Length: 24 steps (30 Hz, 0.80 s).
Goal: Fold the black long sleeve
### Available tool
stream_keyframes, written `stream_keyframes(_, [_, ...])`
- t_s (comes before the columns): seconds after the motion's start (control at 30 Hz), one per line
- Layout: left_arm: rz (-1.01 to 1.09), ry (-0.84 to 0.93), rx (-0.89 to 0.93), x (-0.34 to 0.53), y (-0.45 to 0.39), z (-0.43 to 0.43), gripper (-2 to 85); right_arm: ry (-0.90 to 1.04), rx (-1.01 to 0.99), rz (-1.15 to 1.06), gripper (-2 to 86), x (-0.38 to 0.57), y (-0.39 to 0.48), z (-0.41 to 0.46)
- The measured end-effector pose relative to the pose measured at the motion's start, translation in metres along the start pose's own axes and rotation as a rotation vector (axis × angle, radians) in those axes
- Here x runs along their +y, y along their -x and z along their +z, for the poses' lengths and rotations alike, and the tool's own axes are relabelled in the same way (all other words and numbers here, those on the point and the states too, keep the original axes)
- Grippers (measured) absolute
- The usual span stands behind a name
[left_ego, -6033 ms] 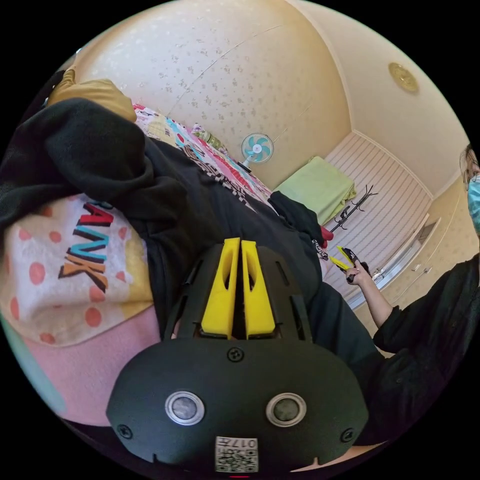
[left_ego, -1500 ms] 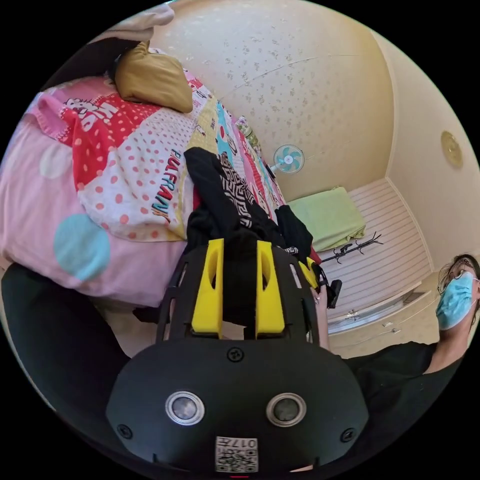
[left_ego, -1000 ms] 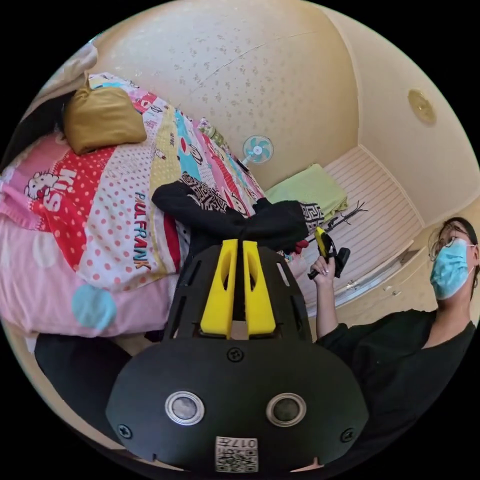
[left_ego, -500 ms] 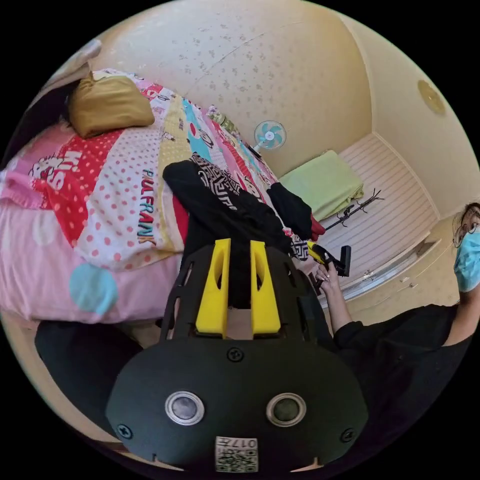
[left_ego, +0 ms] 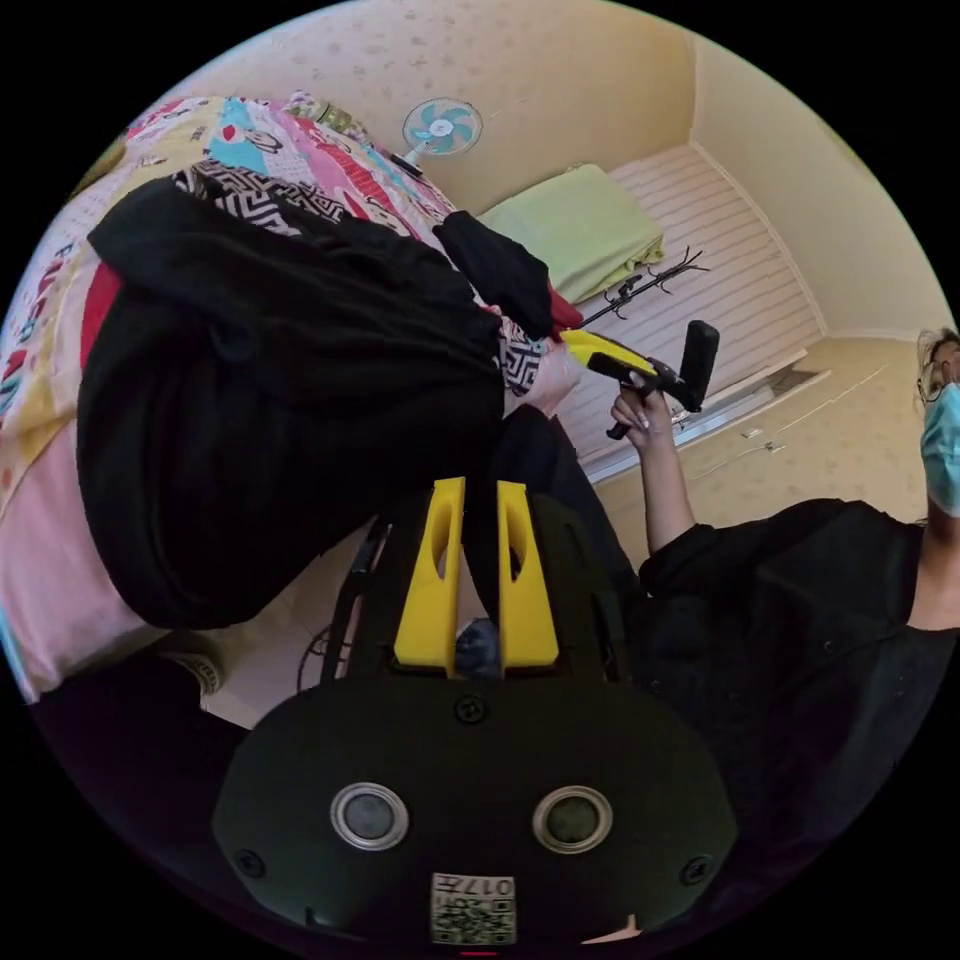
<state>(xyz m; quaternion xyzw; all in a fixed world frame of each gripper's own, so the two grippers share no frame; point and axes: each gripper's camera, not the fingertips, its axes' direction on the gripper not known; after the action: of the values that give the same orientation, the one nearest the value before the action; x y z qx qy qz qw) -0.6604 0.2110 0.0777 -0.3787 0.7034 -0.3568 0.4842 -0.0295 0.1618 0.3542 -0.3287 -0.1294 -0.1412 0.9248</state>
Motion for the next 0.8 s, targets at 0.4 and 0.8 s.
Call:
stream_keyframes(0.4, [0.162,-0.017,0.089,-0.011,-0.014,-0.023,6.5,0.068,-0.243,-0.095,2.2,-0.058,-0.021,-0.049])
stream_keyframes(0.8, [0.066,-0.645,-0.284,-0.083,-0.032,-0.047,10.9,-0.315,-1.531,-0.330,2.1,-0.305,-0.040,-0.138])
